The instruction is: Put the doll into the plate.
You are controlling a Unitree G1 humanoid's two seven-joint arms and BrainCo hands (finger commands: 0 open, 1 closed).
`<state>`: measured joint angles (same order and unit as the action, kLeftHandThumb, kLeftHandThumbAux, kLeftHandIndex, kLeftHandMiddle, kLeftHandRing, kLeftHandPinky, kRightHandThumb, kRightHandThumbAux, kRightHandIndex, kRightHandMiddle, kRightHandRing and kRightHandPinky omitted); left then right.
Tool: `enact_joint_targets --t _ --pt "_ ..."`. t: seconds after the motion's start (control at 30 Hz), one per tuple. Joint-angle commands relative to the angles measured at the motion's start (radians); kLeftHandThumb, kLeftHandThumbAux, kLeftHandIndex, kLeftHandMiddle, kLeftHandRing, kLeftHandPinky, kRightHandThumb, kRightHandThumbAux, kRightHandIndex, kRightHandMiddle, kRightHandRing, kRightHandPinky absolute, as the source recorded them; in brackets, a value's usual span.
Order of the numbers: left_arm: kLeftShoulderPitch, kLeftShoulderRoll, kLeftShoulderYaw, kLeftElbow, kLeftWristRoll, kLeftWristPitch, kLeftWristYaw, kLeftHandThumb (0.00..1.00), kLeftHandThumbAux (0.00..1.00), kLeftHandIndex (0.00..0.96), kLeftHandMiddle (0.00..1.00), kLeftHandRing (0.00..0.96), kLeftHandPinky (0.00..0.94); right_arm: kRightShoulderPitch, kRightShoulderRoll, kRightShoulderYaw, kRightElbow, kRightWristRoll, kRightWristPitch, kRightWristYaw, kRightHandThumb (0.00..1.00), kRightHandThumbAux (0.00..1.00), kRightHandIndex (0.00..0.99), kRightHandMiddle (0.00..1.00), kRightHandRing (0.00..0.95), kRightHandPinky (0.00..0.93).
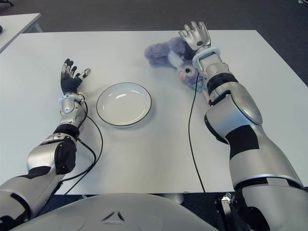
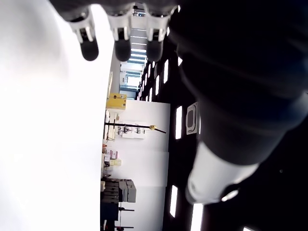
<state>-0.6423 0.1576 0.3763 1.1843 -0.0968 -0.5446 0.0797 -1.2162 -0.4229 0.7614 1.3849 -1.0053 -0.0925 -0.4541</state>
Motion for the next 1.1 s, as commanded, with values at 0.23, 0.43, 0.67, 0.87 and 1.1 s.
enact_joint_targets --t 0.23,0.43,0.67,0.87,1.1 --pt "0.263 -0.081 0.025 0.141 -0.022 0.065 0.025 0.0 0.879 0.071 0.064 0.045 0.06 0.127 0.115 -0.164 -0.01 0.191 -0.141 -0.06 0.337 0.609 0.0 0.009 0.061 0.149" --pt "0.264 -0.079 0.014 0.142 -0.009 0.069 0.039 0.0 0.866 0.066 0.061 0.042 0.054 0.165 0.178 -0.275 -0.017 0.315 -0.192 -0.03 0.355 0.625 0.02 0.018 0.067 0.133" --pt "0.264 -0.079 0.004 0.143 -0.001 0.07 0.047 0.0 0.862 0.063 0.061 0.041 0.064 0.205 0.229 -0.367 -0.021 0.412 -0.209 -0.001 0.301 0.619 0.043 0.019 0.039 0.078" --pt "0.264 -0.08 0.002 0.143 -0.001 0.07 0.052 0.001 0.858 0.059 0.063 0.045 0.063 0.222 0.258 -0.441 -0.025 0.483 -0.212 0.033 0.261 0.616 0.044 0.029 0.04 0.077" --pt "0.265 -0.083 0.001 0.141 -0.001 0.065 0.055 0.008 0.843 0.054 0.055 0.037 0.052 0.258 0.294 -0.568 -0.037 0.609 -0.246 0.059 0.517 0.684 0.265 0.277 0.326 0.381"
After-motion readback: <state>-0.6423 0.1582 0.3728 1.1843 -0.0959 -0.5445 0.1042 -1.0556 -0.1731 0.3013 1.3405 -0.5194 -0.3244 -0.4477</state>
